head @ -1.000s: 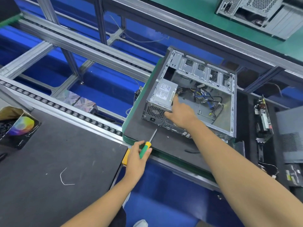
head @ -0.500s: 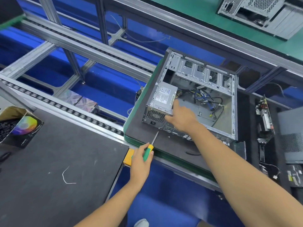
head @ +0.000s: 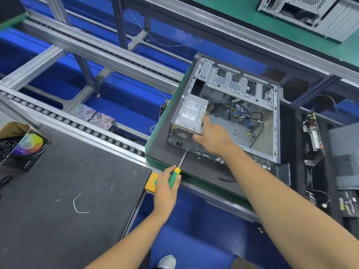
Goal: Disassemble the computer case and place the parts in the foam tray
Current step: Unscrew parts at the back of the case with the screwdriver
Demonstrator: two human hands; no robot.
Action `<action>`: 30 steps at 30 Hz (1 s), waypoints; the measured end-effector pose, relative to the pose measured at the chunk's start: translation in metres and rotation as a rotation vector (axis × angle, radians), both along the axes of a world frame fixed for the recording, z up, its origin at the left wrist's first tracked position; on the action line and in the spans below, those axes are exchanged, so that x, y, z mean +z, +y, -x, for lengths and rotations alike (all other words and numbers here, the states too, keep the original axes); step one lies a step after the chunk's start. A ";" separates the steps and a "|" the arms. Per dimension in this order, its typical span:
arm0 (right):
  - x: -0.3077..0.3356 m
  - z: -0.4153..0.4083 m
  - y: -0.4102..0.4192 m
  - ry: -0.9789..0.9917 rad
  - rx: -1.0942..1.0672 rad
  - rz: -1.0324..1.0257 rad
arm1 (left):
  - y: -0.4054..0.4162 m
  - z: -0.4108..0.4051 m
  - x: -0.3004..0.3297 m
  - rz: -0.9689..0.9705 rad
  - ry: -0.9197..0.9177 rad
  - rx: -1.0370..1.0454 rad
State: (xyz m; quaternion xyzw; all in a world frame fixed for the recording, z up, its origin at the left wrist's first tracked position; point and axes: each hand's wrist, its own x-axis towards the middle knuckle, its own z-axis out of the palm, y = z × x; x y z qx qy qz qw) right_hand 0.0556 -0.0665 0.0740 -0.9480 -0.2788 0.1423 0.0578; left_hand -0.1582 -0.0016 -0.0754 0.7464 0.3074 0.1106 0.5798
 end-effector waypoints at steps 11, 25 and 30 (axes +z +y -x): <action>-0.005 0.001 0.000 -0.011 0.009 -0.007 | 0.002 0.004 -0.003 -0.056 -0.003 -0.018; -0.007 0.001 0.001 -0.018 0.004 0.001 | 0.011 0.005 -0.003 -0.274 0.026 -0.043; -0.007 0.001 0.001 -0.013 -0.004 -0.015 | 0.004 0.006 -0.005 -0.421 0.065 -0.034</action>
